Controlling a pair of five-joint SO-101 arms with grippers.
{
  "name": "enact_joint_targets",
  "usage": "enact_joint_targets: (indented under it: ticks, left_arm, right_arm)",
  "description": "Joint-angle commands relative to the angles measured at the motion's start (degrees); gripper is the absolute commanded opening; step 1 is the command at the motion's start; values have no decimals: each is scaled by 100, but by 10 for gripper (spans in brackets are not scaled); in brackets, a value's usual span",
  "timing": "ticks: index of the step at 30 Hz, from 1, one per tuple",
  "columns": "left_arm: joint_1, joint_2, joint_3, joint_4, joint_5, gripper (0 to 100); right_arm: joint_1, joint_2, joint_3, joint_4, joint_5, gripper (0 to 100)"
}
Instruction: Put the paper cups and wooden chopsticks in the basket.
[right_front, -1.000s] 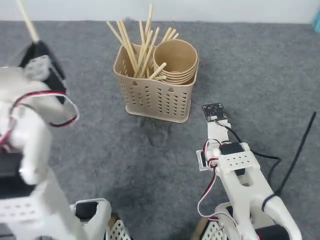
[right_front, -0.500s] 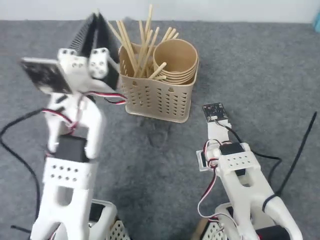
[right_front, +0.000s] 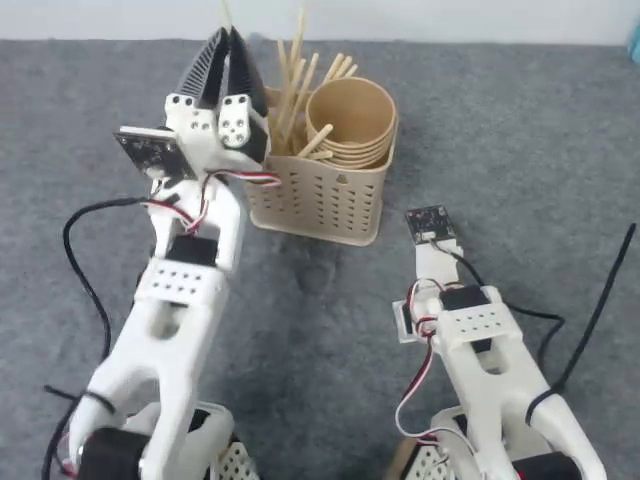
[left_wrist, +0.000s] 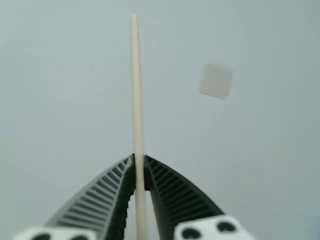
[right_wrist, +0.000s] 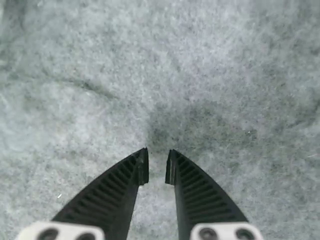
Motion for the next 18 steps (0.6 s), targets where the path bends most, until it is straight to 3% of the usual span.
enact_joint_targets:
  ticks: [1,9,15,18]
  left_arm:
    - [-141,396,-224,-615,-70,12]
    - [-149,132,286,-290,-70,55]
    - [-149,-1081,400,1723,-53,310]
    - [-149,-1741,242,2743,-44,336]
  right_arm:
    - [48,-110,-35,-40,79,69]
    - [57,-110,-35,-40,79,69]
    - [40,-110,-35,-48,79,69]
    - [48,-110,-35,-48,79,69]
